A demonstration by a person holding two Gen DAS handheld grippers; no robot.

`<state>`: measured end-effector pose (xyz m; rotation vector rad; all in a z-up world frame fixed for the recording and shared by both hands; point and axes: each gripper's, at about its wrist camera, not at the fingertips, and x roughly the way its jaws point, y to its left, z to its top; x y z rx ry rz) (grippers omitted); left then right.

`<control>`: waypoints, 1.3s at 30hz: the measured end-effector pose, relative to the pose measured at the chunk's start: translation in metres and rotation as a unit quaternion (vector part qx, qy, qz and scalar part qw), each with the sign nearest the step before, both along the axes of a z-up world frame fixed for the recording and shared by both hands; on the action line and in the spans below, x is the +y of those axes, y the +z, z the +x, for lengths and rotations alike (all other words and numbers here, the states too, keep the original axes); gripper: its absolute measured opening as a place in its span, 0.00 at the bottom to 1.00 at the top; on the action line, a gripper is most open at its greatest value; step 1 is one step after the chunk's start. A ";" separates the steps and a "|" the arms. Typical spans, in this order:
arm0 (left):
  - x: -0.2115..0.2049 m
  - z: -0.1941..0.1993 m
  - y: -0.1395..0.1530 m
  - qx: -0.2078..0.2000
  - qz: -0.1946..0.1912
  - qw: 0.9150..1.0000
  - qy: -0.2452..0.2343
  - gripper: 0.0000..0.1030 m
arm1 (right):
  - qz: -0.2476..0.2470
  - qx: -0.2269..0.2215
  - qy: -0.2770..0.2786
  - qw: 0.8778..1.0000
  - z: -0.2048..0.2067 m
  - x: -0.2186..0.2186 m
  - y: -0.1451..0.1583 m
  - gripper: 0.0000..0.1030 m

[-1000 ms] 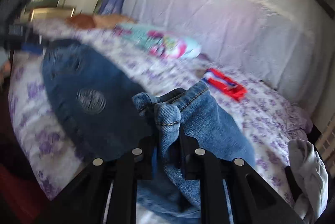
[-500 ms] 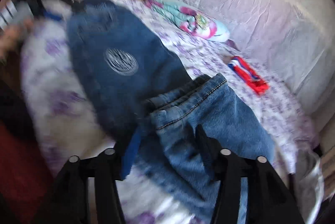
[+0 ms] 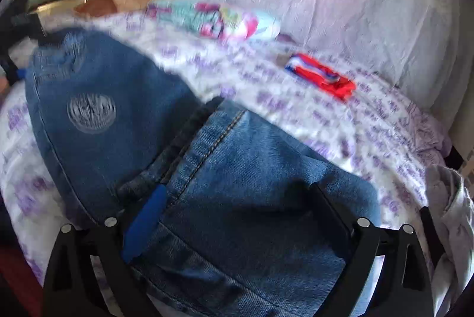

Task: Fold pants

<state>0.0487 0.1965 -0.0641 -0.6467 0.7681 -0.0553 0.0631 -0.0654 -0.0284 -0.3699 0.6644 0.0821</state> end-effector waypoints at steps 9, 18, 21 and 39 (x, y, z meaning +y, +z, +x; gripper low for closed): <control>-0.004 0.005 0.008 -0.040 -0.025 0.999 0.009 0.87 | 0.086 -0.059 0.009 0.994 -0.029 -0.033 0.027 0.97; -0.017 -0.010 0.033 -0.060 0.051 0.997 0.014 0.35 | 0.113 -0.049 0.005 0.992 -0.031 -0.054 0.017 0.97; -0.030 -0.023 0.057 -0.092 0.085 0.992 0.006 0.29 | 0.168 -0.099 -0.019 0.981 -0.051 -0.085 0.028 0.97; -0.194 -0.071 0.138 -0.217 0.309 0.918 -0.118 0.25 | 0.217 -0.080 -0.130 0.964 -0.067 -0.157 0.019 0.97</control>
